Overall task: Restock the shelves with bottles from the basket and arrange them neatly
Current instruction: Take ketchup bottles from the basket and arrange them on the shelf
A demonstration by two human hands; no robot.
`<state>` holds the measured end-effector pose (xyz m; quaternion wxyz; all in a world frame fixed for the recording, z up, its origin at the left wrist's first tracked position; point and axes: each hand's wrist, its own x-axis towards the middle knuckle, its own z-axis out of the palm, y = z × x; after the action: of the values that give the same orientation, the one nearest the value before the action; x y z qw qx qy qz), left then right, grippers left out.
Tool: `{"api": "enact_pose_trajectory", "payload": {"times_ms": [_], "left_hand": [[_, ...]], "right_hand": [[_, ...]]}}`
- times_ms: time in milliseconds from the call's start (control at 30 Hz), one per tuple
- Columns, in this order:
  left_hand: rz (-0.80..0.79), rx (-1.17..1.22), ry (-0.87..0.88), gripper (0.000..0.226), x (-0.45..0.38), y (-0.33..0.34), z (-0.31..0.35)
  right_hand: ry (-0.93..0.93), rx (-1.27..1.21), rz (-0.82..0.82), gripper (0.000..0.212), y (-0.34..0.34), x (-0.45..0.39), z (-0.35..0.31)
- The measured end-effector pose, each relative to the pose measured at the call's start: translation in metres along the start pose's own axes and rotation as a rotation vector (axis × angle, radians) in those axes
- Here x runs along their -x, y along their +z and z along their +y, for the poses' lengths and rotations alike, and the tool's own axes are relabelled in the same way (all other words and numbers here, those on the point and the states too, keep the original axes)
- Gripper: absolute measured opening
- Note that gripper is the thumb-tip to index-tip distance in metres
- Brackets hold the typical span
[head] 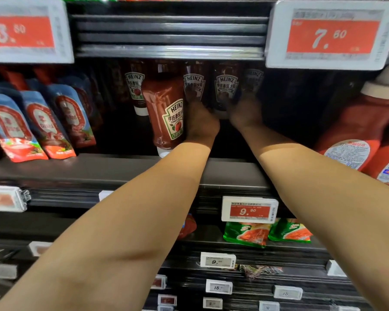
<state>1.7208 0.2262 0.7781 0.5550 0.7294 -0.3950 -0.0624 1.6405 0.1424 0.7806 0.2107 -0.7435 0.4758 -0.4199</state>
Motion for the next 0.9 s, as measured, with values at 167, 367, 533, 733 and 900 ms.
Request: {"api": "enact_pose_trajectory", "payload": {"times_ms": [167, 367, 533, 733, 900], "left_hand": [[0.002, 0.027, 0.028, 0.079, 0.002, 0.002, 0.0], [-0.083, 0.02, 0.033, 0.07, 0.009, -0.005, 0.005], [-0.219, -0.189, 0.187, 0.03, 0.033, -0.019, 0.016], [-0.242, -0.085, 0.435, 0.025, 0.073, -0.064, 0.015], [-0.081, 0.06, 0.358, 0.022, 0.09, -0.109, 0.004]], "right_hand": [[-0.046, -0.049, -0.071, 0.053, 0.001, 0.002, 0.005], [0.012, -0.04, -0.13, 0.056, -0.01, 0.009, 0.004], [0.069, -0.082, -0.095, 0.027, -0.032, 0.024, 0.003], [0.045, -0.184, -0.177, 0.018, -0.049, 0.056, -0.019], [0.076, -0.354, -0.36, 0.01, -0.042, 0.087, -0.047]]}}
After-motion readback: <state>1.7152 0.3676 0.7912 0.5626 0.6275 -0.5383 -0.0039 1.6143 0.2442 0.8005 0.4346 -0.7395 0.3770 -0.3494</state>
